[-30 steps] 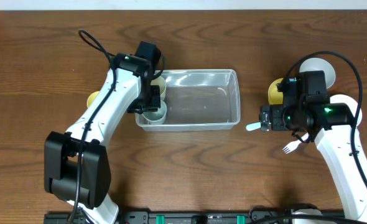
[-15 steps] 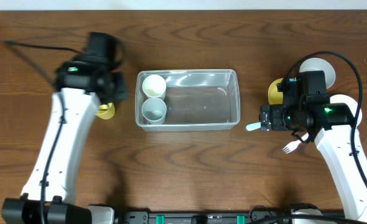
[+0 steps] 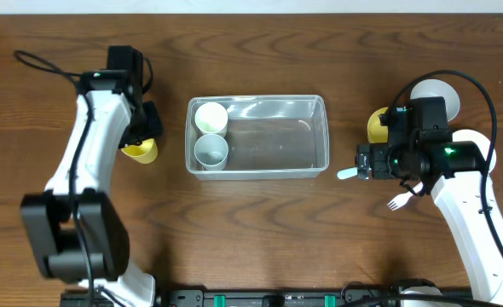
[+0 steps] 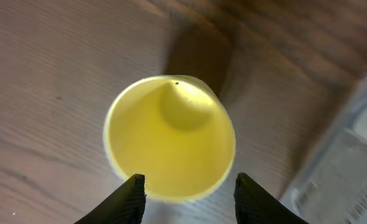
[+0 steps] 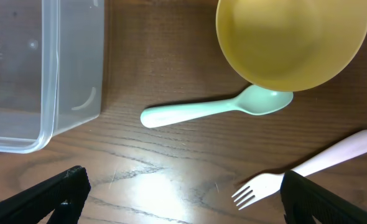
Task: Pack container
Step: 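Move the left gripper back and grasp the yellow cup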
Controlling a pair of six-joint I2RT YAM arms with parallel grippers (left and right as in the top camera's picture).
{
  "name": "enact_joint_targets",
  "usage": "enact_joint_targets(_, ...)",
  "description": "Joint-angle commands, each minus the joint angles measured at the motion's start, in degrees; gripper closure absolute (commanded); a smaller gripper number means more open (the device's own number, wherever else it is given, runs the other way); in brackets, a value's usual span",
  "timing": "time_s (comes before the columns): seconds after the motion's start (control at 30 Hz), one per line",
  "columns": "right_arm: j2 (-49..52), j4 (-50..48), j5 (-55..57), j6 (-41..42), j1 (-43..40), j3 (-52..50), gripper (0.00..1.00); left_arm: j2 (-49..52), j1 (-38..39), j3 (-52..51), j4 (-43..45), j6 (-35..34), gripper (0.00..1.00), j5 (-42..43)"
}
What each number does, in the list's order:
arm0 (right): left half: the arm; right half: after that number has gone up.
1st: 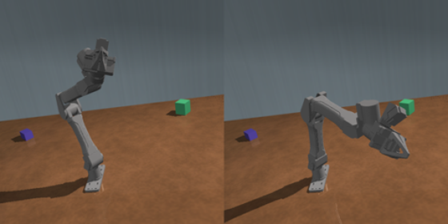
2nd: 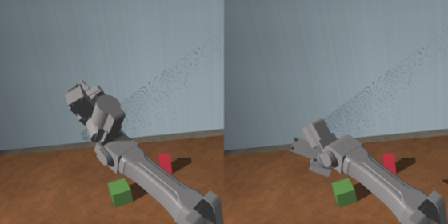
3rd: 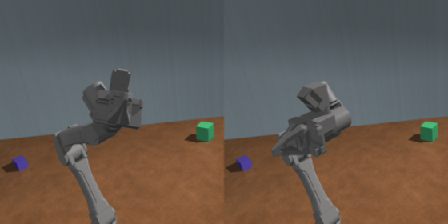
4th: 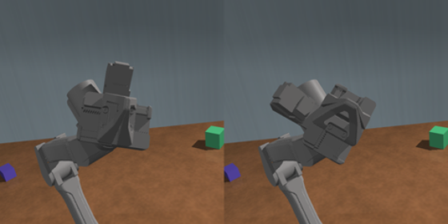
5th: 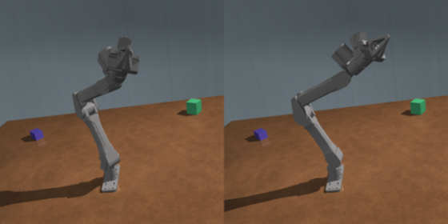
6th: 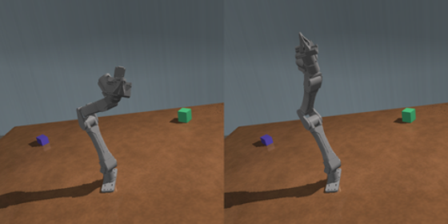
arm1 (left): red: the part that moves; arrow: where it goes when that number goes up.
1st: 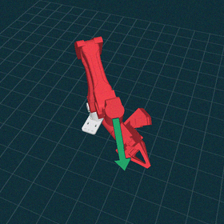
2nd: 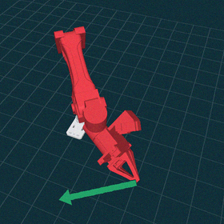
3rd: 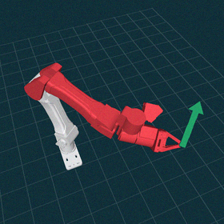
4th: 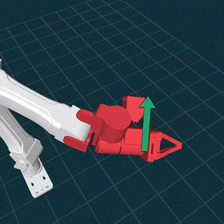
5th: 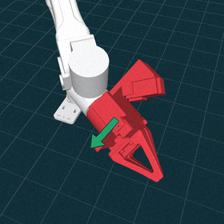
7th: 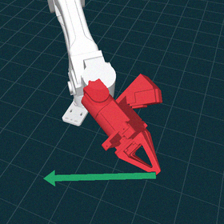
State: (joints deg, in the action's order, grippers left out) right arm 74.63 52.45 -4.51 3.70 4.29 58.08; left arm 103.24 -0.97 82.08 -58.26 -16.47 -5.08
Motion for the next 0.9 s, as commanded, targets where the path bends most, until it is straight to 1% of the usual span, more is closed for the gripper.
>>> enact_joint_targets(0.0,0.0,-0.1,0.0,0.5,-0.6,0.7,0.01,3.1,-0.2,-0.7,0.3,0.8,0.53,0.1)
enact_joint_targets(0.27,0.0,0.0,0.0,0.5,-0.6,0.7,0.01,6.8,-0.2,-0.7,0.9,1.5,0.53,0.1)
enact_joint_targets(0.3,0.0,0.0,0.0,0.5,-0.6,0.7,0.01,6.9,-0.1,-0.7,1.0,1.5,0.55,0.1)
enact_joint_targets(0.37,0.0,0.1,0.0,0.5,-0.6,0.7,0.01,6.9,-0.1,-0.7,1.0,1.5,0.72,0.1)
enact_joint_targets(0.4,0.0,0.1,0.0,0.5,-0.6,0.7,0.01,6.9,-0.1,-0.7,1.0,1.5,0.78,0.1)
enact_joint_targets(0.43,0.0,0.1,0.0,0.5,-0.6,0.7,0.01,6.9,-0.1,-0.7,1.0,1.5,0.81,0.1)
enact_joint_targets(0.47,0.0,0.1,0.0,0.5,-0.6,0.7,0.01,6.9,-0.1,-0.7,1.0,1.5,0.94,0.1)
enact_joint_targets(0.63,0.0,0.1,0.0,0.5,-0.6,0.7,0.01,6.3,-0.1,-0.1,0.7,1.9,0.94,0.1)
enact_joint_targets(0.7,0.0,0.1,0.0,0.5,-0.6,0.7,0.01,5.2,0.3,1.4,-0.9,2.2,0.94,0.1)
enact_joint_targets(0.87,0.0,0.1,0.0,0.5,-0.6,0.7,0.01,-1.8,3.9,10.4,-8.6,3.4,0.94,0.1)
